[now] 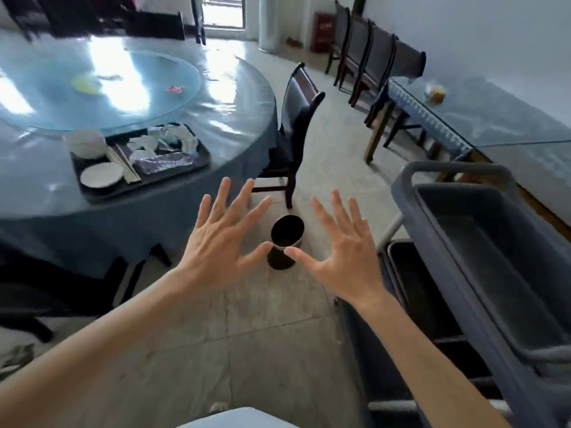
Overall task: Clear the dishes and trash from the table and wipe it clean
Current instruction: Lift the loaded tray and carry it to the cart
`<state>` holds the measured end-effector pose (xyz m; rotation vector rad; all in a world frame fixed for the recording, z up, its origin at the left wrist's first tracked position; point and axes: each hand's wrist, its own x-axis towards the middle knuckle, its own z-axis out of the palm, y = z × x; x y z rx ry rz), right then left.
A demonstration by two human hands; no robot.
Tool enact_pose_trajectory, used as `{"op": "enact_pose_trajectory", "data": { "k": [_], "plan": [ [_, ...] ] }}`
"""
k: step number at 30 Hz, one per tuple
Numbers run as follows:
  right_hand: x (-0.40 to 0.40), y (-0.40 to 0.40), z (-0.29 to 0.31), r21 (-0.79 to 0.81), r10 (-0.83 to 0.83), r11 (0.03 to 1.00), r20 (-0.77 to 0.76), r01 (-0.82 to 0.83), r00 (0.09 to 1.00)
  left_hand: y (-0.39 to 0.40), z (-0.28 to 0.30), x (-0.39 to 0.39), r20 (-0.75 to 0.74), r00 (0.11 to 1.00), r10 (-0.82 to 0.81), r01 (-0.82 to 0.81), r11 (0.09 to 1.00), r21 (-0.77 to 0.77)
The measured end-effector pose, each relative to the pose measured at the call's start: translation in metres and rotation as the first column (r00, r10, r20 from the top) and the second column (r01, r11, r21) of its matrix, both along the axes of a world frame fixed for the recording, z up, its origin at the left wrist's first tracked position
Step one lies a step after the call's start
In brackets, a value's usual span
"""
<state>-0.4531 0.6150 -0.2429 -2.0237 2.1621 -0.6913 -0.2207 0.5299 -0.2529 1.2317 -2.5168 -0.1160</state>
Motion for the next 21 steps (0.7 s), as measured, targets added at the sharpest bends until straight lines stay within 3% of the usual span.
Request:
{"op": "enact_pose_trajectory", "data": {
  "k": [10,21],
  "plan": [
    [0.149,-0.172,-0.006,-0.012,0.202,0.979,0.094,-0.201,0.975,-0.108,0.011,0.174,-0.035,0.943,0.331,-0.329,0.943,0.053],
    [0.185,-0.371,-0.043,0.113,0.343,0.922,0.207,-0.37,0.916,-0.262,-0.033,0.229,-0.061,0.811,0.582,-0.554,0.797,0.242]
  ]
}}
